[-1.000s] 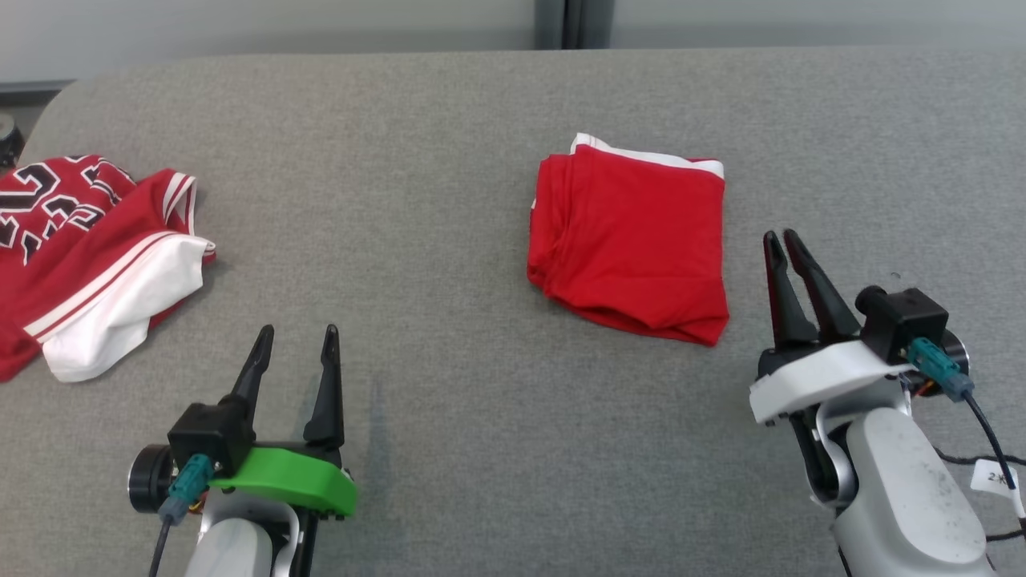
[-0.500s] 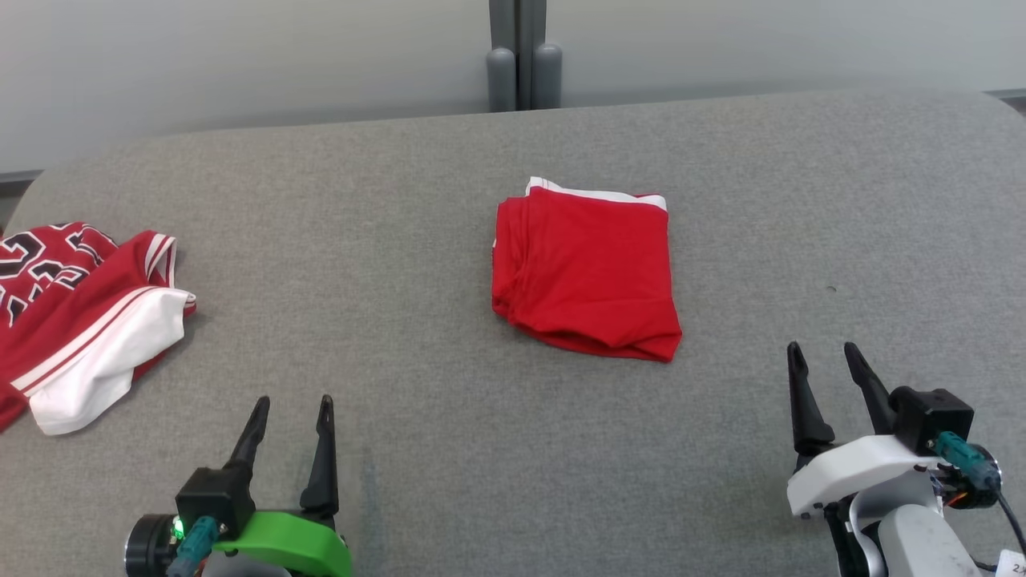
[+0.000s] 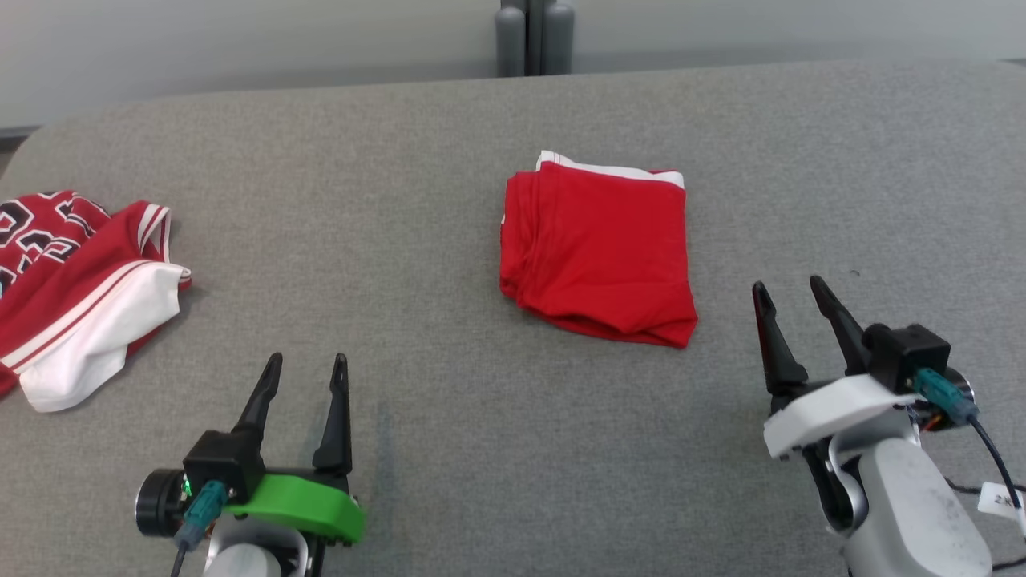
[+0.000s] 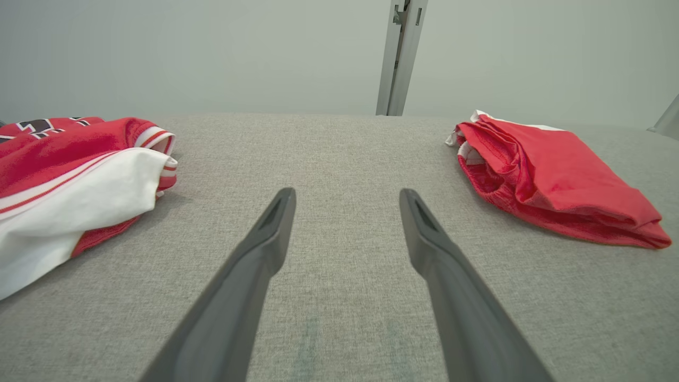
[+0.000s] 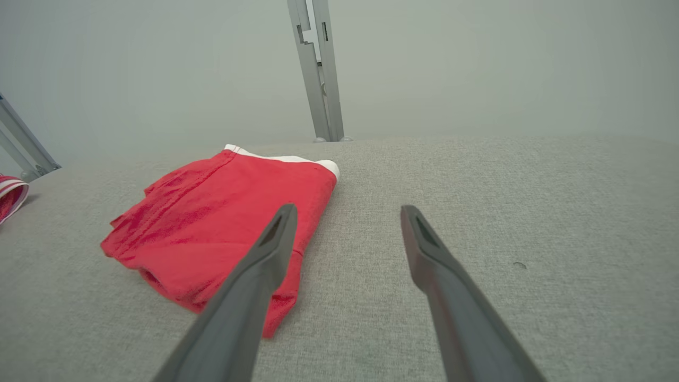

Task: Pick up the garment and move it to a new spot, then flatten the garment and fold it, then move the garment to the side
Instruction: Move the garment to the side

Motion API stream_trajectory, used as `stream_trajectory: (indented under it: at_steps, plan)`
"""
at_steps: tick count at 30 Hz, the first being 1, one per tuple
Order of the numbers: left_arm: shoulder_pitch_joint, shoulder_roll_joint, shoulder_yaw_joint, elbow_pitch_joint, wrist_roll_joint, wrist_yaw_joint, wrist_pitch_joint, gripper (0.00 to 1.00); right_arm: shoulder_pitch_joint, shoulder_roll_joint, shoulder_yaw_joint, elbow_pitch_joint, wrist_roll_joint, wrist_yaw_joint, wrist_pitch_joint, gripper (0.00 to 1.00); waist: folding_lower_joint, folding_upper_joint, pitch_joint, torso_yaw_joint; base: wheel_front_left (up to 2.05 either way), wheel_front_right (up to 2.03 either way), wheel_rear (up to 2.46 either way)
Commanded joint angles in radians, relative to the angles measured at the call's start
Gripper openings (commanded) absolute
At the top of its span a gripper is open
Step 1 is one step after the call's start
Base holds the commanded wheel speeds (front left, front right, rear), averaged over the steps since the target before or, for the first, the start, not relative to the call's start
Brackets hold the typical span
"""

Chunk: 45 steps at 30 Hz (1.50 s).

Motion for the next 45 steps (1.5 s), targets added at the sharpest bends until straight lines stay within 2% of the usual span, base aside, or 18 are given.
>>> stream_trajectory:
  at_steps: [1,8,17,18,19,20,25,37,45]
  plan:
    - [-0.032,0.005,-0.008,-0.006,-0.01,0.003,-0.001,1.0,-0.043,-0.003,0.008,0.016,-0.014,-0.002,-0.002,1.0,0.0,-0.0001,0.074,0.028,0.0,0.0,0.0]
    - [-0.124,0.018,-0.044,-0.001,-0.032,0.003,0.0,1.0,-0.225,-0.003,0.016,0.103,-0.043,-0.002,-0.002,1.0,0.0,-0.0001,0.196,0.07,0.0,0.0,0.0]
    - [-0.197,0.027,-0.078,-0.003,-0.047,0.003,-0.001,1.0,-0.374,-0.004,0.033,0.311,-0.045,-0.002,-0.002,1.0,0.0,-0.0001,0.283,0.108,0.0,0.0,0.0]
    - [-0.198,0.029,-0.078,-0.003,-0.048,0.003,-0.001,1.0,-0.381,-0.004,0.036,0.327,-0.044,-0.002,-0.002,0.78,0.0,-0.0001,0.287,0.107,0.0,0.0,0.0]
    - [-0.203,0.034,-0.077,-0.004,-0.048,0.003,-0.001,1.0,-0.386,-0.003,0.04,0.348,-0.037,-0.002,0.0,0.11,0.0,-0.0001,0.291,0.1,0.0,0.0,0.0]
    - [-0.205,0.037,-0.076,-0.005,-0.047,0.003,-0.001,1.0,-0.383,-0.003,0.038,0.351,-0.034,-0.002,0.0,0.0,0.0,-0.0001,0.29,0.093,0.0,0.0,0.0]
    - [-0.194,0.057,-0.073,-0.012,-0.036,0.003,-0.001,1.0,-0.351,-0.004,0.037,0.322,0.0,-0.002,0.0,0.0,0.0,-0.0001,0.267,0.025,0.0,0.0,0.0]
    - [-0.202,0.116,-0.165,-0.055,-0.018,0.003,-0.001,1.0,-0.257,-0.004,0.105,0.228,0.112,-0.002,-0.001,0.0,0.0,-0.0001,0.208,-0.304,0.0,0.0,0.0]
    - [-0.182,0.139,-0.201,-0.062,-0.021,0.003,-0.001,1.0,-0.204,-0.003,0.135,0.193,0.152,-0.002,-0.001,0.0,0.0,-0.0001,0.201,-0.459,0.0,0.0,0.0]
